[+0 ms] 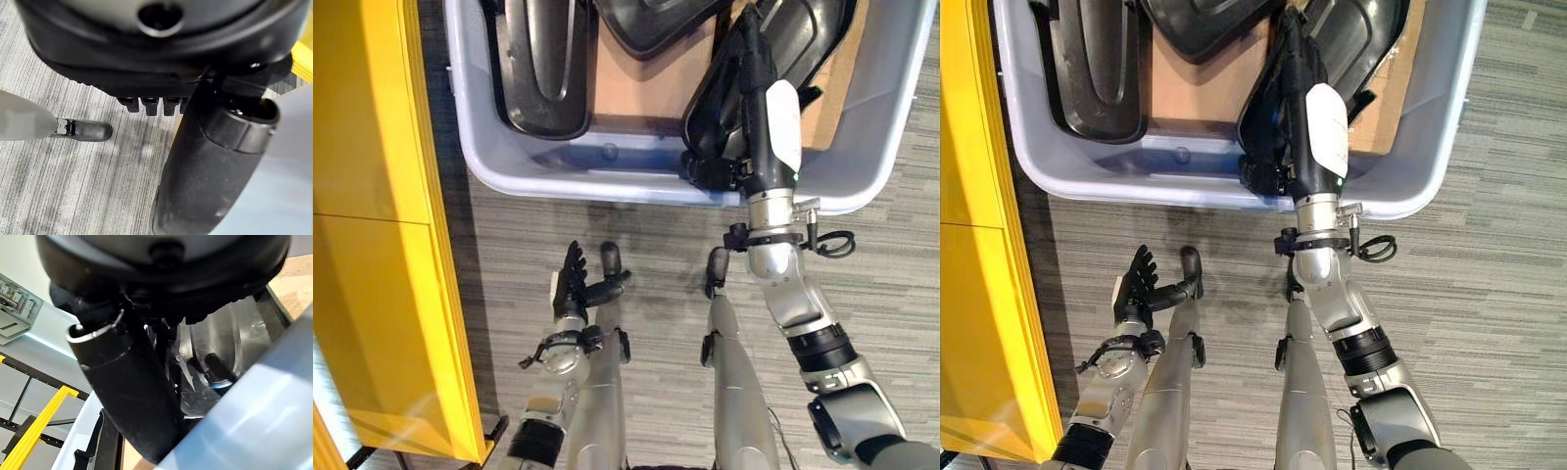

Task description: Move parts from the plastic box to the shelf.

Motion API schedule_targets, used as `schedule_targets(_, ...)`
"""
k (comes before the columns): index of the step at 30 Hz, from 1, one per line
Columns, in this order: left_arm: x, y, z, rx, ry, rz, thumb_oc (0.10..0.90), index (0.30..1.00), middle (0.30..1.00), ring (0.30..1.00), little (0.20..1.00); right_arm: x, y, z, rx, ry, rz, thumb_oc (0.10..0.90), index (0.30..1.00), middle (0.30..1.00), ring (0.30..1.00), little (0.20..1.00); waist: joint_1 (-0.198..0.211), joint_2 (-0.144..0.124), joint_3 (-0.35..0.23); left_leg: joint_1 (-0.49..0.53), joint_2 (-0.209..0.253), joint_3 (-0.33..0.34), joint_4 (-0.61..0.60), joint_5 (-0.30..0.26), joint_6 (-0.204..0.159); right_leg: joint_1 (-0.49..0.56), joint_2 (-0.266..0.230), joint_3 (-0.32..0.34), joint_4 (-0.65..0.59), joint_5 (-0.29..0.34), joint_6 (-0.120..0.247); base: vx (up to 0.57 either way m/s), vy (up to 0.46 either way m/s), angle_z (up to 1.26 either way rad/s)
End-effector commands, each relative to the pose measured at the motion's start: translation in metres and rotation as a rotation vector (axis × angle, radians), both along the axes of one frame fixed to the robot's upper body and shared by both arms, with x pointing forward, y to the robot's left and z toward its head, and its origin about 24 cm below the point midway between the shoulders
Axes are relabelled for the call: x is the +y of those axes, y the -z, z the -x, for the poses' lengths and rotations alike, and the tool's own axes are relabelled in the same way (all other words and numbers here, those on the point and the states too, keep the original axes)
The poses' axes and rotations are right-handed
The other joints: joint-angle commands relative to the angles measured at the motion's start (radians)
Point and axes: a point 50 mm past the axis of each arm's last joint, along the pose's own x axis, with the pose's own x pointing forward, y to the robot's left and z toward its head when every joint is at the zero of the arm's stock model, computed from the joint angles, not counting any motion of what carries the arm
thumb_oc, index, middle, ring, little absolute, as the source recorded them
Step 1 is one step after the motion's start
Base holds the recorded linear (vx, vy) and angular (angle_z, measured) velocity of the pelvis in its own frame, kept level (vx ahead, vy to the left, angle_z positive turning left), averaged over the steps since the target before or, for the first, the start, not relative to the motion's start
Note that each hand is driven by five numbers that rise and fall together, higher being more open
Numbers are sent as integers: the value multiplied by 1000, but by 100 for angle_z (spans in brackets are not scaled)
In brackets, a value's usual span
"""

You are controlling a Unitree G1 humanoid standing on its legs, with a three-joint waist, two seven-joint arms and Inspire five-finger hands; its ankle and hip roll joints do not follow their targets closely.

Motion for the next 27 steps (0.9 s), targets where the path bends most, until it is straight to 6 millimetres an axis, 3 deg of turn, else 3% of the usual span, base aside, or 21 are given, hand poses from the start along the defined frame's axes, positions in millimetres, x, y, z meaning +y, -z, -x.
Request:
schedule_targets(1,9,-7,12,-66,-32,-29,900,1000,1000,1000,1000,12,-45,30,-291,-99,-8,900,1000,1000,1000,1000,-2,25,-15,183,29,5,-7,-227,14,46,-84,41,56,-63,-34,0,0,0)
schedule_targets(7,9,-9,11,-71,-25,-37,900,1000,1000,1000,1000,7,-47,21,-286,-39,37,900,1000,1000,1000,1000,2,27,-15,184,28,5,-7,-229,13,44,-84,40,56,-64,-34,0,0,0)
schedule_targets(10,11,-12,9,-85,-28,-46,900,1000,1000,1000,1000,-7,-55,6,-294,80,119,900,1000,1000,1000,1000,12,31,-15,183,28,1,-7,-232,13,46,-83,37,54,-64,-35,0,0,0)
schedule_targets(17,17,-17,10,-105,-46,-51,900,1000,1000,1000,1000,-22,-76,4,-367,175,209,900,1000,1000,1000,1000,21,32,-15,183,30,-5,-7,-235,12,48,-78,35,54,-63,-34,0,0,0)
schedule_targets(23,17,-17,10,-105,-42,-52,900,1000,1000,1000,1000,-19,-72,7,-360,155,259,900,1000,1000,1000,1000,22,30,-15,184,33,-6,-7,-235,11,46,-76,34,57,-65,-33,0,0,0)
schedule_targets(27,17,-15,13,-99,-45,-52,900,1000,1000,1000,1000,-19,-57,10,-313,122,222,900,1000,1000,1000,1000,16,27,-15,182,34,-3,-7,-235,11,41,-75,34,58,-64,-32,0,0,0)
